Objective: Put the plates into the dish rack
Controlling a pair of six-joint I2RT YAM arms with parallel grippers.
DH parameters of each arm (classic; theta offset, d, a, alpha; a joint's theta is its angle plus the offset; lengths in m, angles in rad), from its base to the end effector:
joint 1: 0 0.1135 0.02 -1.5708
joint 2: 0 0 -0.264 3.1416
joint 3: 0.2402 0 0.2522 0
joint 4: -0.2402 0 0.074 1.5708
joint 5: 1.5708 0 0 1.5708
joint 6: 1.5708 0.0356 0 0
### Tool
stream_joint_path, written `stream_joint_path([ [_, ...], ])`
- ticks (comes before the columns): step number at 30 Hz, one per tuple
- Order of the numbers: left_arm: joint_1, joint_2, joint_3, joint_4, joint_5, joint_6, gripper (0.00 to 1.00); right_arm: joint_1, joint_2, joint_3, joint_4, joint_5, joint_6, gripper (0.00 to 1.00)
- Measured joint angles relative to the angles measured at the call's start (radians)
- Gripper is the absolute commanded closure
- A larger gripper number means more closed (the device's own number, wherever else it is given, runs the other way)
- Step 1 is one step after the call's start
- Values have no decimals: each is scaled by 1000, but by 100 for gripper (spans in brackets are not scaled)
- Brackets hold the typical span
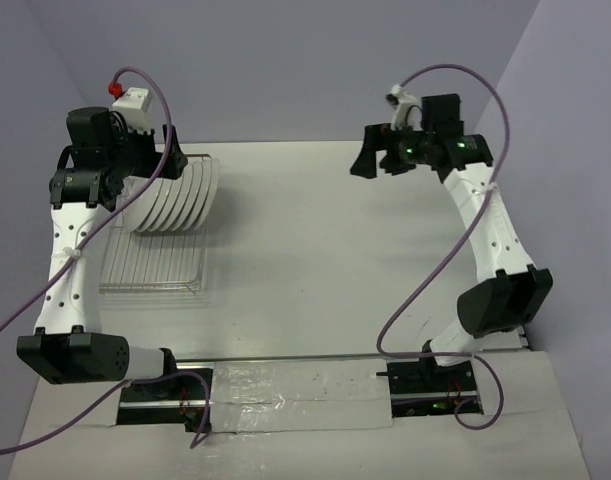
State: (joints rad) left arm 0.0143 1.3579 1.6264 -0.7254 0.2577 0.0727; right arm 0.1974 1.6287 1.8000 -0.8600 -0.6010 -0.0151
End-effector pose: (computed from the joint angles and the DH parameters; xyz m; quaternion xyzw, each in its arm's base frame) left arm 0.2819 -0.0050 0.4465 0.0925 0.8395 -0.0862 0.5285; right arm 0.3356 0.0876 0.4122 -0.2172 0.8455 0.3037 0.3817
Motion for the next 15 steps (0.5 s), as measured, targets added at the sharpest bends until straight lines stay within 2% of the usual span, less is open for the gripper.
stream_joint_path([
  [5,-6,2,-46,6,32,-89,1,-168,-154,-126,47,191,49,0],
  [10,-6,2,-72,30,30,-124,1,-215,-245,-248,74,331,52,0],
  [15,-6,1,-76,39,13,-138,1,-228,-286,-307,76,388,51,0],
])
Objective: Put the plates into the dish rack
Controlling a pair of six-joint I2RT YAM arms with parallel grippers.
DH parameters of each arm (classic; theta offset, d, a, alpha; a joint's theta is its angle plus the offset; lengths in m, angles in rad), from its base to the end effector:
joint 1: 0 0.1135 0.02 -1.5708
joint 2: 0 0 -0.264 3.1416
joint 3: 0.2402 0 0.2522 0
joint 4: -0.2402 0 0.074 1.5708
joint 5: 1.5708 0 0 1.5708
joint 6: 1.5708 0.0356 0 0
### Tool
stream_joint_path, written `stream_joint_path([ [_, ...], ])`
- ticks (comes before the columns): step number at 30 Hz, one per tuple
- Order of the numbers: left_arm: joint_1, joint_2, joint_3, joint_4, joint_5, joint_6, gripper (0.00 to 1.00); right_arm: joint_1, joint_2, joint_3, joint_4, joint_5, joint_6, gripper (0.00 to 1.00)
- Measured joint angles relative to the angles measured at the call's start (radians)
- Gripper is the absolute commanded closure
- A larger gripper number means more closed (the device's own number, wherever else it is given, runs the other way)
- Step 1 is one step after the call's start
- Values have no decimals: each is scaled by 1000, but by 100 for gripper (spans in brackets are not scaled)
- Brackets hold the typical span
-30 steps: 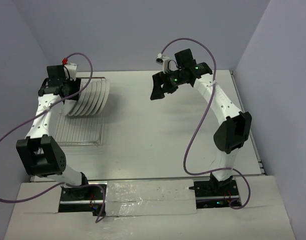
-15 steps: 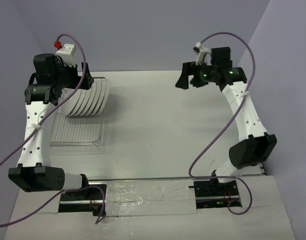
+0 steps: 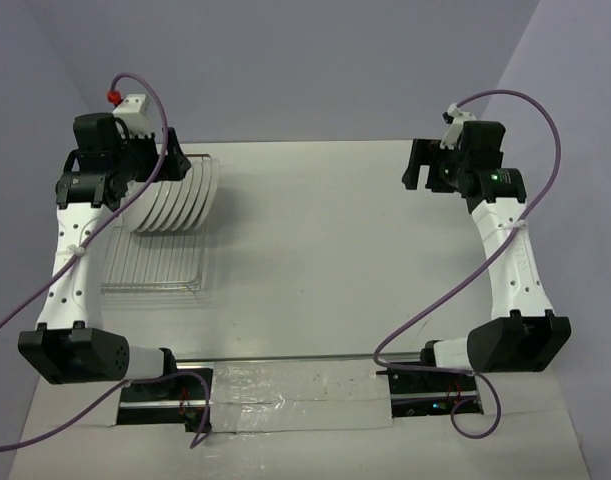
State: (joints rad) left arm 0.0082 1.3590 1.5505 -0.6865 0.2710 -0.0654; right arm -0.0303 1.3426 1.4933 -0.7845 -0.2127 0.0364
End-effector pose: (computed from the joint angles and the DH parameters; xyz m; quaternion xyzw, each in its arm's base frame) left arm 0.2889 -0.0072 0.4257 0.0379 0.8529 -0.1305 0.5041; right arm 0.2812 -0.0010 0.4023 -0.0183 0.8883 0.0961 0.4487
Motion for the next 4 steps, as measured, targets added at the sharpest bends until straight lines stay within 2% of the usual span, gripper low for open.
stream_joint_path([
  [4,0,-5,0,1,-9,0,1,0,-12,-3,7,10,0,0],
])
